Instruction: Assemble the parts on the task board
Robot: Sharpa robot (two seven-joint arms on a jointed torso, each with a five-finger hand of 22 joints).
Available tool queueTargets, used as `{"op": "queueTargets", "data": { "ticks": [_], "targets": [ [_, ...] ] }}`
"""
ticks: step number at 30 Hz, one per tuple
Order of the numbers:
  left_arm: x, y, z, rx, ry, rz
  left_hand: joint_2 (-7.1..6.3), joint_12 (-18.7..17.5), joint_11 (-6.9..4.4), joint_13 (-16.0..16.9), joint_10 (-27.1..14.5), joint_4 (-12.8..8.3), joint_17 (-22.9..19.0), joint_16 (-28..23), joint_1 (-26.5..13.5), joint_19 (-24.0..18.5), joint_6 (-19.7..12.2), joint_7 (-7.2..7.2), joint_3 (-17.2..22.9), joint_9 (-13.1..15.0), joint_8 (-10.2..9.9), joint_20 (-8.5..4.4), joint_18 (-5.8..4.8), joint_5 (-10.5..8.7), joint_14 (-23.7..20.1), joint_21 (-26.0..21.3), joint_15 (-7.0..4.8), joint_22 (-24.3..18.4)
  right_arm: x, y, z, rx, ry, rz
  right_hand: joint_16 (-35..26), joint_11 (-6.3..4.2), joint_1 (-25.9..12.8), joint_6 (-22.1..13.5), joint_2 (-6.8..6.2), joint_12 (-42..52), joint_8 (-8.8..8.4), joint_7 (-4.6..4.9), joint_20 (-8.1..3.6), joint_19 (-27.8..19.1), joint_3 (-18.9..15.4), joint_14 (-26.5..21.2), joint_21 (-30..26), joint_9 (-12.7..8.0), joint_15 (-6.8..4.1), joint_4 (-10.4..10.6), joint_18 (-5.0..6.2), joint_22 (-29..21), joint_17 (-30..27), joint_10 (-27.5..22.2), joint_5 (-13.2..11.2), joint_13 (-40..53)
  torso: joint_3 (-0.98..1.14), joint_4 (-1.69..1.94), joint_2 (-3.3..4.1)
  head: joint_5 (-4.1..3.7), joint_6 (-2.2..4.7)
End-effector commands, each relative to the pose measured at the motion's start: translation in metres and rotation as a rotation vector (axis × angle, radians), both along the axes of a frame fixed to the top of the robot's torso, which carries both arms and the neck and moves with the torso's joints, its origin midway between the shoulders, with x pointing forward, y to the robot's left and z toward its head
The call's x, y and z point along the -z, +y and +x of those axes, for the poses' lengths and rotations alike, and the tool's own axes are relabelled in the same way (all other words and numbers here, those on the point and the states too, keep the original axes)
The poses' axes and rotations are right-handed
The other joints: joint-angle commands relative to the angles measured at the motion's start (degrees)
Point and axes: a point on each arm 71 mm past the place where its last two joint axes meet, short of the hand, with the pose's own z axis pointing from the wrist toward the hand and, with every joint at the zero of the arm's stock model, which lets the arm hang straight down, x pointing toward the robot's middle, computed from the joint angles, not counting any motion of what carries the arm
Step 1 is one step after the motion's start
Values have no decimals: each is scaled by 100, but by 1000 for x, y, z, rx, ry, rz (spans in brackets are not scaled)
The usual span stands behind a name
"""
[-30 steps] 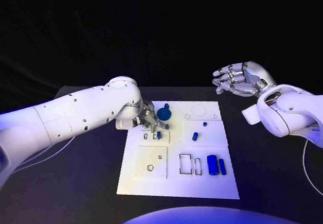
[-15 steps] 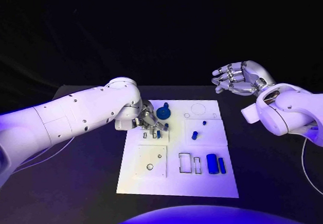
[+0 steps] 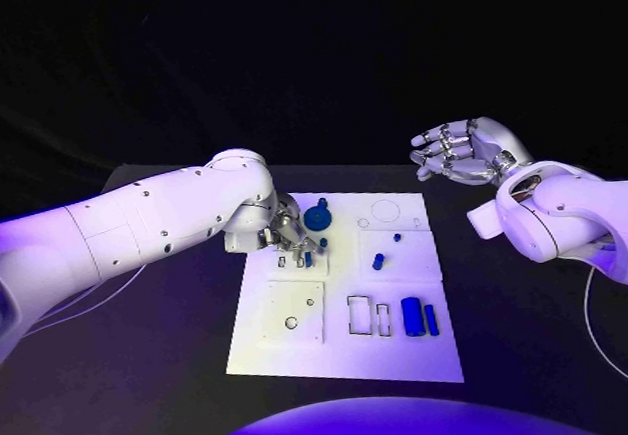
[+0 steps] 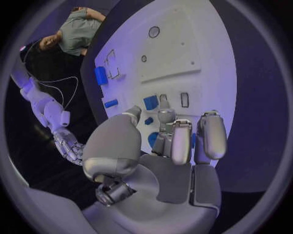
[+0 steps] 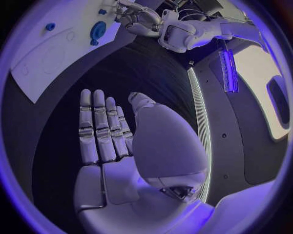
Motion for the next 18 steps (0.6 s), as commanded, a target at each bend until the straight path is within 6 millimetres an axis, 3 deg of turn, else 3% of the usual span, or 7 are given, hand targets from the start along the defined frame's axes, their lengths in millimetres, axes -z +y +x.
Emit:
{"op": "queueTargets", "data": {
  "ticks": [1, 3, 18],
  "targets": [
    [0, -4, -1, 1, 10, -25, 53, -7, -16, 19, -15, 2, 512, -27, 131, 30, 47, 8, 70, 13, -26, 17, -44, -4, 294, 41, -27, 14, 1, 2, 0, -15, 9, -2, -35, 45, 1, -27, -71, -18, 25, 240, 7, -44, 29, -17, -9, -5, 38, -6, 64, -5, -5, 8, 20, -9, 0, 3, 1, 0, -2],
    [0, -4, -1, -2, 8, -31, 110, -16, -19, 15, -21, -3, 507, -30, 268, 27, 41, 7, 155, 18, -45, 16, -43, -5, 293, 40, -29, 13, 1, 2, 0, -15, 6, -10, -43, 45, -3, -25, -74, -15, 30, 239, 8, -41, 47, -9, -6, -8, 37, -6, 65, -30, -10, 13, 53, -19, 1, 2, 0, 1, -2],
    [0, -6, -1, 0, 10, -39, 62, -29, -15, 14, -31, 0, 503, -34, 434, 26, 40, 10, 215, 25, -72, 18, -45, -5, 291, 43, -27, 21, 1, 1, 0, -13, -18, -61, -41, 24, -35, 14, -112, 12, 61, 219, -6, 19, 100, 66, 15, -13, 15, 0, 71, -99, -18, 65, 158, -40, -4, 1, 2, -13, -47]
  ]
}}
